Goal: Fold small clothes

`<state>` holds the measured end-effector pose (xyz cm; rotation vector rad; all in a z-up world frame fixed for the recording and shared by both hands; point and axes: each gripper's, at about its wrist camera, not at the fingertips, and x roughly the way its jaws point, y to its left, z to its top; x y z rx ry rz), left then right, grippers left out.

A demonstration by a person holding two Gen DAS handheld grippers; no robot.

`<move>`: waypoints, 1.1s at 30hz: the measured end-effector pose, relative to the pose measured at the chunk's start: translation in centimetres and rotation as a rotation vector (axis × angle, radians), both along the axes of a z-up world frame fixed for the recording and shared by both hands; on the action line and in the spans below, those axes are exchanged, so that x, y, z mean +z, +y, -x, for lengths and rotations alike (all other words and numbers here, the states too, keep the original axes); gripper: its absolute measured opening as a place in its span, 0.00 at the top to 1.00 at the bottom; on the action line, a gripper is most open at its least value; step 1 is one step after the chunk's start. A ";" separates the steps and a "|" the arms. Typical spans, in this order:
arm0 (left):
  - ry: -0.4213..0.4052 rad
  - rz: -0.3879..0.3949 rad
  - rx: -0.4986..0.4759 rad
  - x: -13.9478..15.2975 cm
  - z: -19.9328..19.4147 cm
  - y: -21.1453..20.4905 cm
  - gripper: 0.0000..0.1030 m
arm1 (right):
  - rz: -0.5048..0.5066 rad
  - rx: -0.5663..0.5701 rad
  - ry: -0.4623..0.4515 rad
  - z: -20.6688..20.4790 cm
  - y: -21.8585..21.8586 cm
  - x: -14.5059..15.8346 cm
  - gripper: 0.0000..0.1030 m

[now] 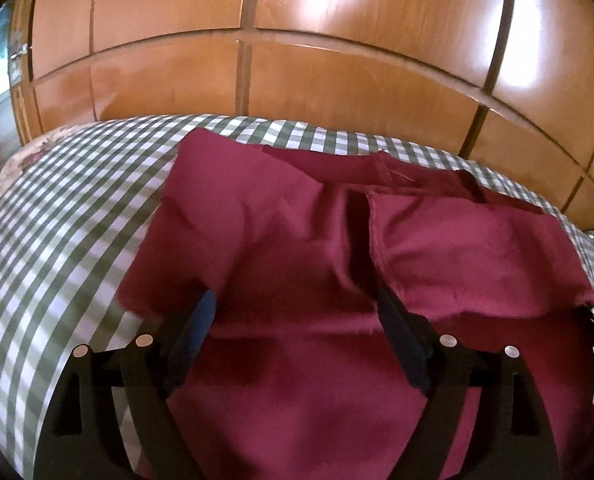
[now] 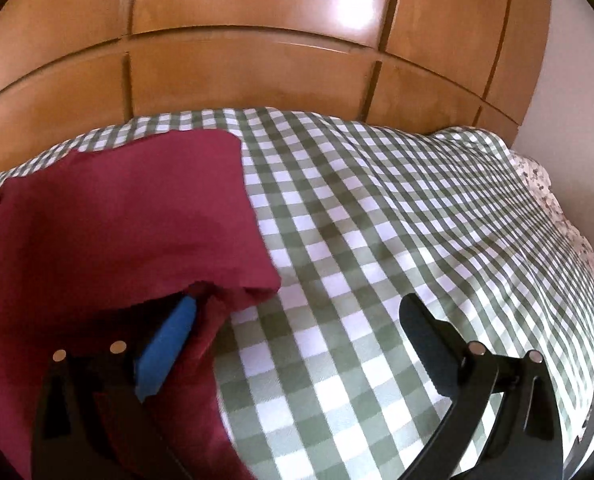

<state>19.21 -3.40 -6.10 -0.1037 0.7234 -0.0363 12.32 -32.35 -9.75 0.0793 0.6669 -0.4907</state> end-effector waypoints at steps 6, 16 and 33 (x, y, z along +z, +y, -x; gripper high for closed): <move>0.059 0.022 0.039 -0.6 1.8 1.9 0.14 | -0.015 0.045 -0.003 1.6 0.6 -0.2 0.02; 0.096 0.133 0.123 -1.4 3.2 5.1 0.14 | -0.026 0.078 -0.073 2.8 1.0 0.3 0.02; 0.067 0.114 -0.072 -1.3 5.2 5.6 0.13 | -0.306 0.386 -0.080 9.6 -0.7 0.5 0.25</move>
